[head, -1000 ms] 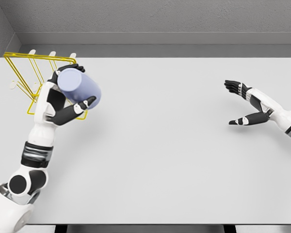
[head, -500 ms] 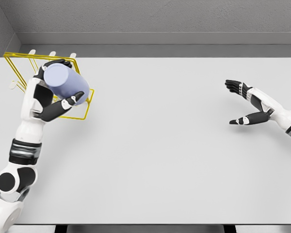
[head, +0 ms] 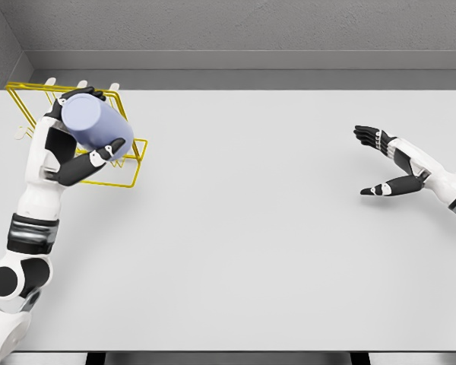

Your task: Place the cup on the cup holder with both arms

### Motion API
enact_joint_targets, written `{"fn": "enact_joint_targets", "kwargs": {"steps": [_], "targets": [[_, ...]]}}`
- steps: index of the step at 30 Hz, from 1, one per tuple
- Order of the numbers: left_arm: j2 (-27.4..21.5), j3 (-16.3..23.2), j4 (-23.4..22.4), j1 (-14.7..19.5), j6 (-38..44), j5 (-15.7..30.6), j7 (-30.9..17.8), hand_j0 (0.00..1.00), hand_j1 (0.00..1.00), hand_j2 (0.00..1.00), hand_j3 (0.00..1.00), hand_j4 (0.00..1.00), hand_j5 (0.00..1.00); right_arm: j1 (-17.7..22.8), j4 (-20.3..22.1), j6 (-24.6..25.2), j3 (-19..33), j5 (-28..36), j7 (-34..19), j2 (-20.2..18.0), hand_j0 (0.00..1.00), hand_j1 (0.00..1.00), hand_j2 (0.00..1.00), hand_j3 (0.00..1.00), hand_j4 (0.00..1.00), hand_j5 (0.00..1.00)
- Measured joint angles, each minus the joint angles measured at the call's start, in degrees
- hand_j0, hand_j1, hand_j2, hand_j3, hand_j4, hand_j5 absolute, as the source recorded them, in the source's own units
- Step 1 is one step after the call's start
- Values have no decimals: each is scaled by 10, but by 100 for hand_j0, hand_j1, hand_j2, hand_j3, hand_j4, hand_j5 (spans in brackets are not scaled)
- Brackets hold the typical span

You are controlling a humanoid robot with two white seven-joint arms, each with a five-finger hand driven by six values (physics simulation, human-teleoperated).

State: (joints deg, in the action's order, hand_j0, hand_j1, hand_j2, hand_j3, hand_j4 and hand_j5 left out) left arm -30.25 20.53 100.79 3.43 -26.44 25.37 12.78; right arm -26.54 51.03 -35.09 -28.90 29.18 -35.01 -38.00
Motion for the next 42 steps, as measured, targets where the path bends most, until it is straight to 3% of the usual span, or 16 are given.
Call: {"fn": "enact_joint_targets", "kwargs": {"steps": [31, 35, 37, 42], "targets": [[1, -14, -23, 11, 16, 0, -1, 68, 68, 68, 68, 68, 68, 0, 0, 0, -3, 0, 0, 1, 100, 100, 100, 100, 100, 100], [1, -14, -24, 11, 21, 1, -1, 84, 84, 84, 84, 84, 84, -1, -1, 0, -3, 0, 0, 1, 100, 100, 100, 100, 100, 100], [1, -19, -24, 9, 22, 0, -1, 100, 100, 100, 100, 100, 100, -1, -2, 0, -3, 0, 0, 1, 100, 100, 100, 100, 100, 100], [0, -30, -24, 10, 25, -2, 0, 100, 100, 100, 100, 100, 100, -4, -5, 0, -4, 0, 0, 1, 100, 100, 100, 100, 100, 100]]}}
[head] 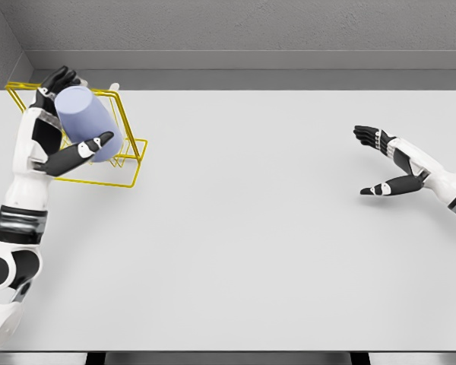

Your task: Place the cup on the cup holder with both arms

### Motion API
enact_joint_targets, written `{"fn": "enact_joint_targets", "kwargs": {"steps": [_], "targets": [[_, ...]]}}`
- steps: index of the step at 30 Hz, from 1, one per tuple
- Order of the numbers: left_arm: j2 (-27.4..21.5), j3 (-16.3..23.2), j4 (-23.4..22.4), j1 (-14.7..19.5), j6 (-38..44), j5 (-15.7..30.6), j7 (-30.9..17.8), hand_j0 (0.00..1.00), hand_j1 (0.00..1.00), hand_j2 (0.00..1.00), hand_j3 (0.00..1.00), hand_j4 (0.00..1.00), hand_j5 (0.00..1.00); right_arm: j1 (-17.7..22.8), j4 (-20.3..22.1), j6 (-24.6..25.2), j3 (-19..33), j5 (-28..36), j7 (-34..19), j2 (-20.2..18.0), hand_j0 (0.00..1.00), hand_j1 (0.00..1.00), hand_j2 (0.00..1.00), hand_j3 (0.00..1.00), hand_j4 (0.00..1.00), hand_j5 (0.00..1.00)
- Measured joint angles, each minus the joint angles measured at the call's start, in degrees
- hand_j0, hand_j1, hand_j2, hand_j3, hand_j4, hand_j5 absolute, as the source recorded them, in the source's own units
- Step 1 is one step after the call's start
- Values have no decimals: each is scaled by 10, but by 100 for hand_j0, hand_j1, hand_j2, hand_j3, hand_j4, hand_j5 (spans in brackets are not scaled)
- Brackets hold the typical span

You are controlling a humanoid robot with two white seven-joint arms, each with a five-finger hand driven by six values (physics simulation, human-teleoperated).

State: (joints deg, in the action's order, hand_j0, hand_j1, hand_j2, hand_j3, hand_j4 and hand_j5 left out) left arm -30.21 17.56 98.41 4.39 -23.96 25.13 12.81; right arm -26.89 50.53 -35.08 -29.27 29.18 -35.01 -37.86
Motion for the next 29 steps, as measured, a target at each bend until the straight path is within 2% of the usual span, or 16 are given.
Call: {"fn": "enact_joint_targets", "kwargs": {"steps": [16, 20, 26, 29], "targets": [[0, -9, 0, -1, -1, 0, 0, 100, 100, 100, 100, 100, 100, 0, -2, 0, -3, 0, 0, 0, 100, 100, 100, 100, 100, 100], [-1, -18, 4, -12, -4, 1, 2, 100, 100, 100, 100, 100, 100, 0, -2, 0, -3, 0, 0, 0, 100, 100, 100, 100, 100, 100], [-10, -49, 17, -66, -22, 0, 3, 100, 100, 100, 100, 100, 100, -1, -5, 0, -2, 0, 0, 0, 100, 100, 100, 100, 100, 100], [-16, -66, 20, -69, -39, 0, 4, 100, 100, 100, 100, 100, 100, -1, -5, 0, -2, 0, 0, 0, 100, 100, 100, 100, 100, 100]]}}
